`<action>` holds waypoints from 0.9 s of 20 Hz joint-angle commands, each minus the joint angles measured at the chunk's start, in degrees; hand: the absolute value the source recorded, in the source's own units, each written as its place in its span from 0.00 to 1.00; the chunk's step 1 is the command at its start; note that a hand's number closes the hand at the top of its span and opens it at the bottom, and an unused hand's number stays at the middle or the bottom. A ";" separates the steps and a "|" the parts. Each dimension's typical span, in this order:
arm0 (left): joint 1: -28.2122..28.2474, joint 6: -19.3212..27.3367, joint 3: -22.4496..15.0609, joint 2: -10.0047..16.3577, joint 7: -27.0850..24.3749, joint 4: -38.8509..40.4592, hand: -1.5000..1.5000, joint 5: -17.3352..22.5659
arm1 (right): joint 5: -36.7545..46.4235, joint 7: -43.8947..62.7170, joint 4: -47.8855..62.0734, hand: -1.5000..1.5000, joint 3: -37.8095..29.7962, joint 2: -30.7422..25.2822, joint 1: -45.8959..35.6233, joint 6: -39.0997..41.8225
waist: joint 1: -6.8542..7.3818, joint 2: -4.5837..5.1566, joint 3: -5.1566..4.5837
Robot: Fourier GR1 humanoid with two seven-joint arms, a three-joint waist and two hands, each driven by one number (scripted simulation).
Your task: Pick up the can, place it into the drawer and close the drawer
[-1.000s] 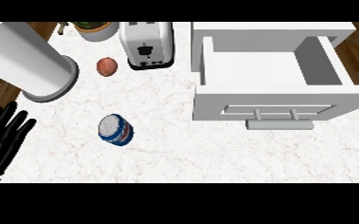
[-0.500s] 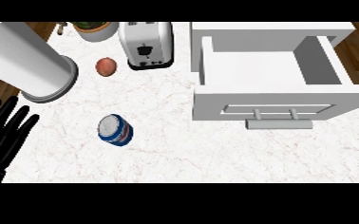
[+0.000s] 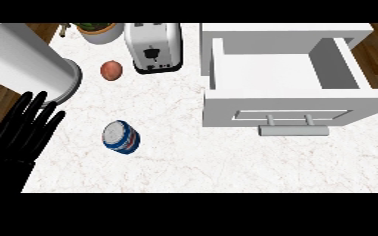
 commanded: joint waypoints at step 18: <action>0.22 -2.66 -3.29 -3.34 -19.97 24.42 0.00 -10.88 | -7.13 6.41 -4.07 0.00 -9.79 0.93 0.36 6.26 | 0.11 -0.02 -0.02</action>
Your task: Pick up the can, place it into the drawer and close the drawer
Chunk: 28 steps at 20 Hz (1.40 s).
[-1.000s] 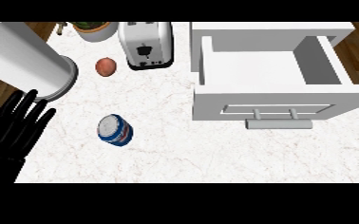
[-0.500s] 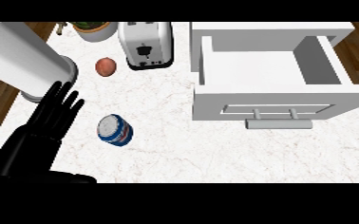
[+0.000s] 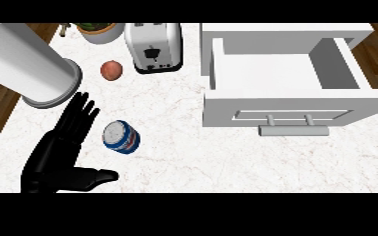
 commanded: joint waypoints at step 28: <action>-8.45 -4.28 7.39 3.28 -32.59 46.33 0.00 -2.76 | -3.51 2.05 -0.61 0.00 -8.96 4.11 -0.29 9.12 | -0.11 0.00 0.01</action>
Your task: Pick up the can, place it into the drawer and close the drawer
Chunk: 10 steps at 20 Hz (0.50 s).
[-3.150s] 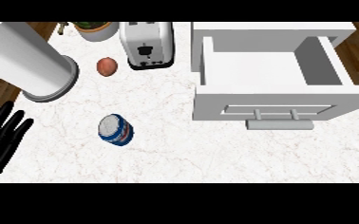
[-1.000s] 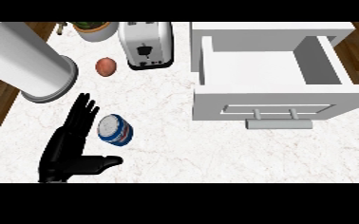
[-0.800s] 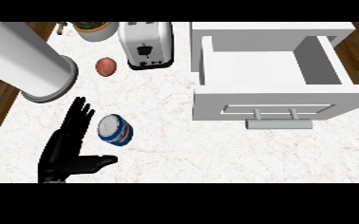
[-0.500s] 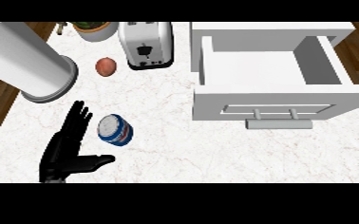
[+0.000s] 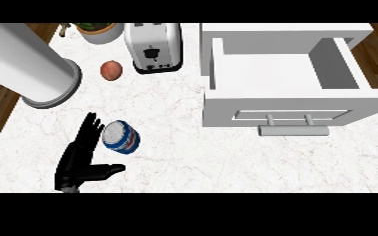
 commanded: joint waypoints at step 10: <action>-10.51 -1.90 1.35 -0.36 -6.73 17.77 0.00 1.44 | -3.55 6.06 0.41 0.00 -2.28 -3.44 -4.81 -1.25 | 0.05 0.05 0.00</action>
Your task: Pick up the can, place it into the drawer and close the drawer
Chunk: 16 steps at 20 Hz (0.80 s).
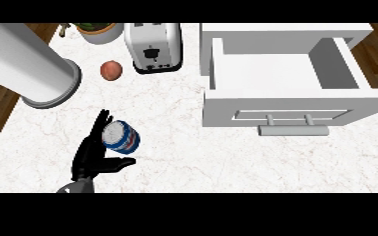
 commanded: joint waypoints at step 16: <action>-4.43 -9.06 -1.85 -0.99 1.31 -1.25 1.00 6.19 | 1.14 -3.10 -2.45 0.00 4.52 2.34 5.33 -1.14 | 0.21 -0.17 0.06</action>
